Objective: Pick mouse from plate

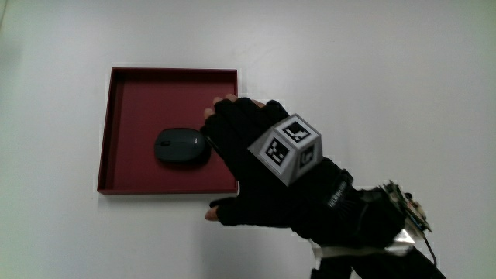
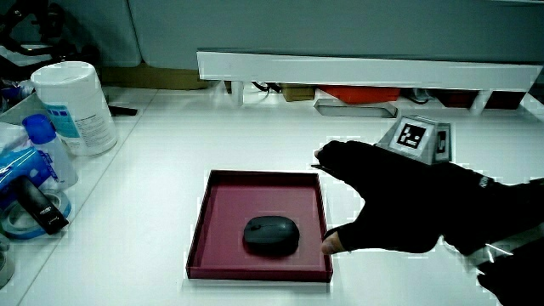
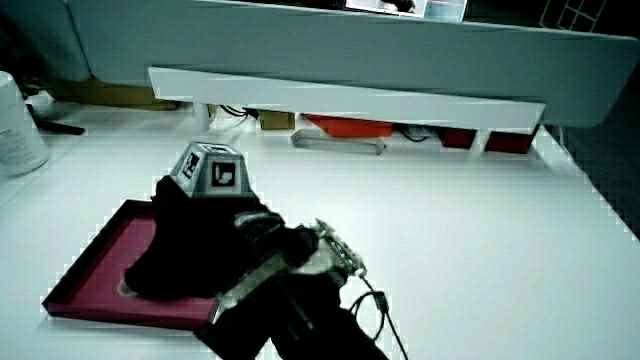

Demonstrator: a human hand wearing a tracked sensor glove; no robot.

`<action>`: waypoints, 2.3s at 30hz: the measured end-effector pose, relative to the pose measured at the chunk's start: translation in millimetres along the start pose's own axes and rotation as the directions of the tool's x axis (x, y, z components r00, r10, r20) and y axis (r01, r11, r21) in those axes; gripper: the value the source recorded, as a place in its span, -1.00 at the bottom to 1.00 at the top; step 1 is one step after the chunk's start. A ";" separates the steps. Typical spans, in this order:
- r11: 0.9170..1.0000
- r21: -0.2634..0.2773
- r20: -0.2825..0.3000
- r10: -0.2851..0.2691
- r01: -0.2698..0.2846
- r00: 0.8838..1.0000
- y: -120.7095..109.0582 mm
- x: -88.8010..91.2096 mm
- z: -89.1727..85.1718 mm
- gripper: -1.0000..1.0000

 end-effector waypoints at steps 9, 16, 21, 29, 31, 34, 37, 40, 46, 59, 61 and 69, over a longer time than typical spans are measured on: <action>0.999 -0.043 0.003 -0.012 0.013 1.000 38.6 -0.8 -12.3 0.00; 0.996 -0.076 -0.013 -0.044 0.043 0.999 63.6 5.5 -31.2 0.00; 0.994 -0.093 -0.015 -0.057 0.055 0.998 76.4 10.6 -42.6 0.00; 0.989 -0.117 -0.050 -0.100 0.093 0.994 97.7 28.0 -59.6 0.00; 0.987 -0.126 -0.049 -0.109 0.102 0.993 100.7 30.5 -64.4 0.00; 0.985 -0.135 -0.060 -0.121 0.112 0.991 106.8 34.3 -72.1 0.00; 0.983 -0.134 -0.059 -0.136 0.127 0.989 113.5 38.1 -78.3 0.00; 0.979 -0.152 -0.065 -0.143 0.132 0.988 118.9 41.2 -85.2 0.00; 0.976 -0.156 -0.049 -0.161 0.152 0.986 125.7 43.1 -92.7 0.00; 0.981 -0.123 -0.003 -0.149 0.148 0.989 129.8 34.7 -97.7 0.39; 0.981 -0.127 -0.007 -0.152 0.150 0.988 131.3 34.9 -99.3 0.48; 0.986 -0.080 0.017 -0.143 0.144 0.990 129.3 30.3 -97.1 0.83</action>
